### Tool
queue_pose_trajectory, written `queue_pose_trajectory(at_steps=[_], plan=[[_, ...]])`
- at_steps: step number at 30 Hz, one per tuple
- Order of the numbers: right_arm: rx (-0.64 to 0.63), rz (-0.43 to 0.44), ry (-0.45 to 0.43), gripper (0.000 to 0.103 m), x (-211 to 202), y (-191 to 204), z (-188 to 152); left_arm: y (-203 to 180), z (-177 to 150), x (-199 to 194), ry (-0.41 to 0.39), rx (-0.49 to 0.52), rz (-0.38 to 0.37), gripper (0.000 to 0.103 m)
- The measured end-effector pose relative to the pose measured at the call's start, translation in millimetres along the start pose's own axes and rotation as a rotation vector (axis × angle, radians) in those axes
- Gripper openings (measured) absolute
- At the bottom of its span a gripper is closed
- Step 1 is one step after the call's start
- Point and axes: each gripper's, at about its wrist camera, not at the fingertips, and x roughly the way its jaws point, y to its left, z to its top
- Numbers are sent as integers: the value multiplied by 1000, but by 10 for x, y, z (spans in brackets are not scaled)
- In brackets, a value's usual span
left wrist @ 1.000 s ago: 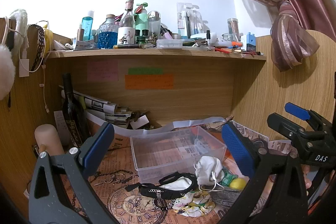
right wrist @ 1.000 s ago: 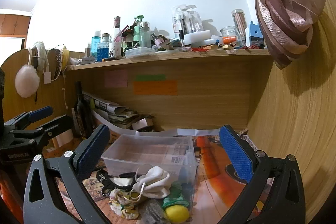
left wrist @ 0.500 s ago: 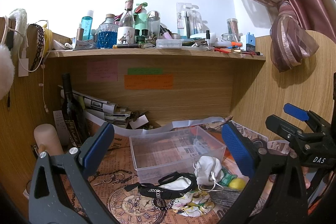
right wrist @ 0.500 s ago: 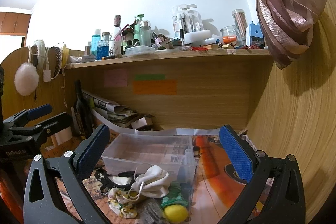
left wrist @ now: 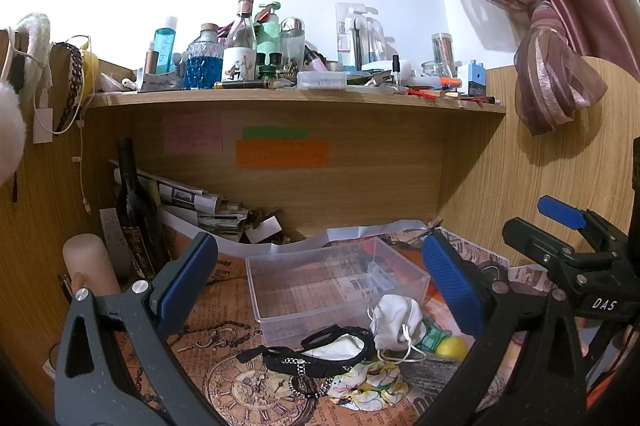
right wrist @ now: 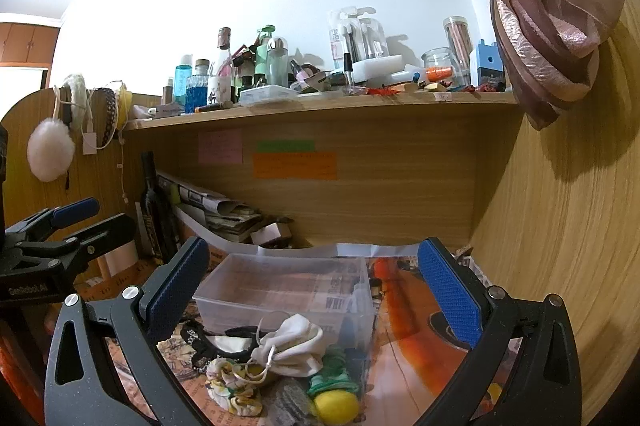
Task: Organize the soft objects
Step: 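Grasp the black strap mask with the left tool while the right tool reaches the white cloth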
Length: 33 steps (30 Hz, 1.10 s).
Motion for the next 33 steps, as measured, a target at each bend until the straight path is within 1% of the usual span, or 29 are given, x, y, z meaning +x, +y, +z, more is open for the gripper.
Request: queue_pose_trajectory(at_steps=[3,5,8,13,16,17,19,22,24,28,30,32,33], plan=[[-2,-4,5,103,27,0,-6,28,-40,45,15,-3,0,103],[0,-5,13,103,59,-11,-25,47,-90,111,41,-6,-3,103],[5,-7,42,103,144,-39,-87,111,-208,271,109,-16,-18,103],[21,-31,162,103,416,-125,-314,256,-496,602,252,-63,-38,103],[16,-9,231,103,568,-157,-457,325,-685,774,323,-89,-49,103],[17,2,255,103,621,-165,-506,334,-739,808,340,-91,-50,101],[21,24,289,103,687,-173,-567,334,-843,885,378,-85,-51,88],[29,60,343,98,817,-172,-662,350,-984,997,436,-86,-54,84],[39,88,382,90,888,-188,-716,387,-1061,1063,468,-99,-61,84],[51,131,456,82,1049,-191,-825,511,-1226,1213,533,-125,-49,80],[62,148,486,75,1118,-192,-860,574,-1300,1282,567,-163,-70,80],[73,172,520,71,1191,-193,-906,616,-1359,1346,592,-203,-94,77],[76,179,532,70,1225,-190,-922,620,-1380,1371,601,-212,-104,73]])
